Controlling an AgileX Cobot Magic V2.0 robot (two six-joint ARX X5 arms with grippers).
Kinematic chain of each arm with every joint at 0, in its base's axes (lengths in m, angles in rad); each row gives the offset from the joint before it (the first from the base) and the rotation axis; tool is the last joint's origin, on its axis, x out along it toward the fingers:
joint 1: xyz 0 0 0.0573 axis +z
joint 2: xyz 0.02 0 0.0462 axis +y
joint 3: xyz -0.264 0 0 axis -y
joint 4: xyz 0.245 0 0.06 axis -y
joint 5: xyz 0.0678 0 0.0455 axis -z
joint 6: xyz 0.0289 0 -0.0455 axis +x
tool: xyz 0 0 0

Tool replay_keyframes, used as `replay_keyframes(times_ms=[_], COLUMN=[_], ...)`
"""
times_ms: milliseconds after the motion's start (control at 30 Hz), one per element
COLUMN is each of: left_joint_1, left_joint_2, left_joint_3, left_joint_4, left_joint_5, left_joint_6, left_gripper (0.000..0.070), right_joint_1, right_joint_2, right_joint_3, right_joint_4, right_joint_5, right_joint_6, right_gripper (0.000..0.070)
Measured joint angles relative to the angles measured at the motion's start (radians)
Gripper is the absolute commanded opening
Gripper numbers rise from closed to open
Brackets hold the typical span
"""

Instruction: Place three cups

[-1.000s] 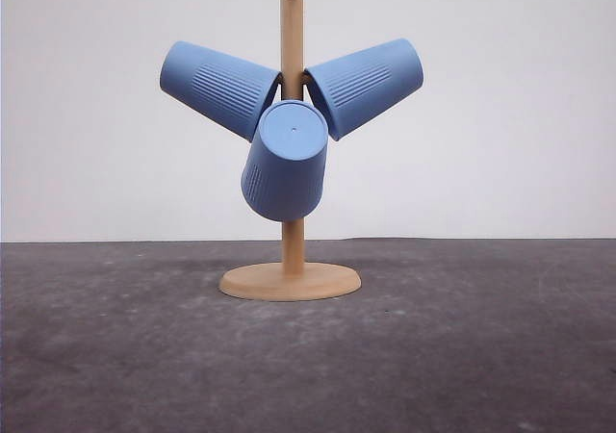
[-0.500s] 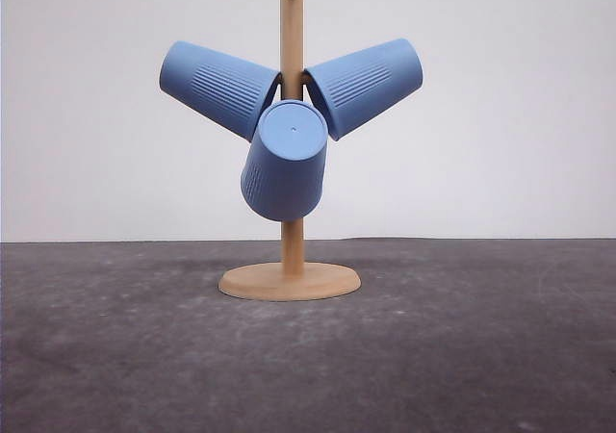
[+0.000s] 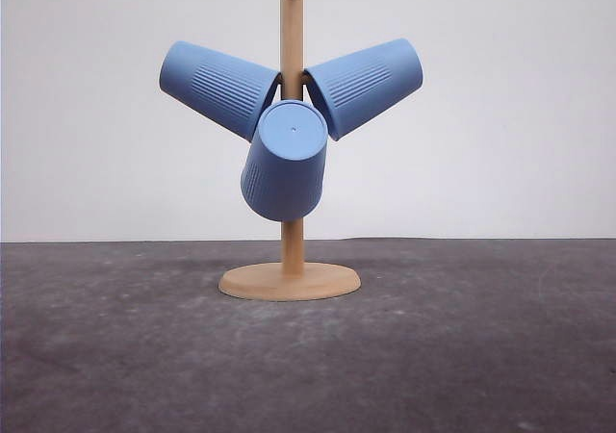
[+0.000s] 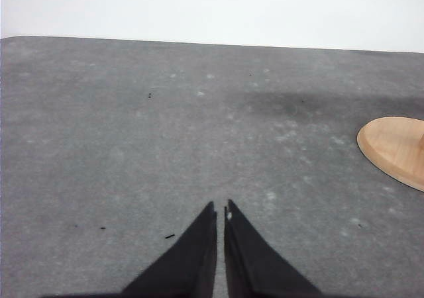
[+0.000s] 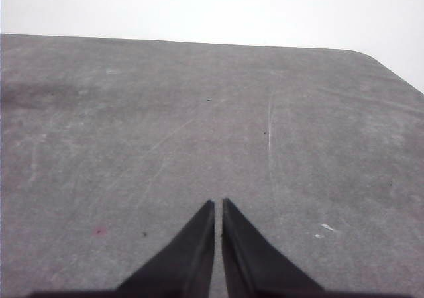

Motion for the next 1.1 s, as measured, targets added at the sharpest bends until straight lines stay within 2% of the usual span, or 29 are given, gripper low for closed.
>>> replay_keyframes(times_ms=[1100], left_joint_1=[0.0], left_joint_2=[0.0], left_joint_3=[0.0], left_joint_4=[0.0], left_joint_5=[0.0], left_joint_6=[0.0], left_gripper=[0.0], right_joint_1=[0.0], right_joint_2=[0.0], right_joint_3=[0.0], right_joint_4=[0.0], right_joint_5=[0.0], right_joint_6=[0.0], right_gripper=[0.0015])
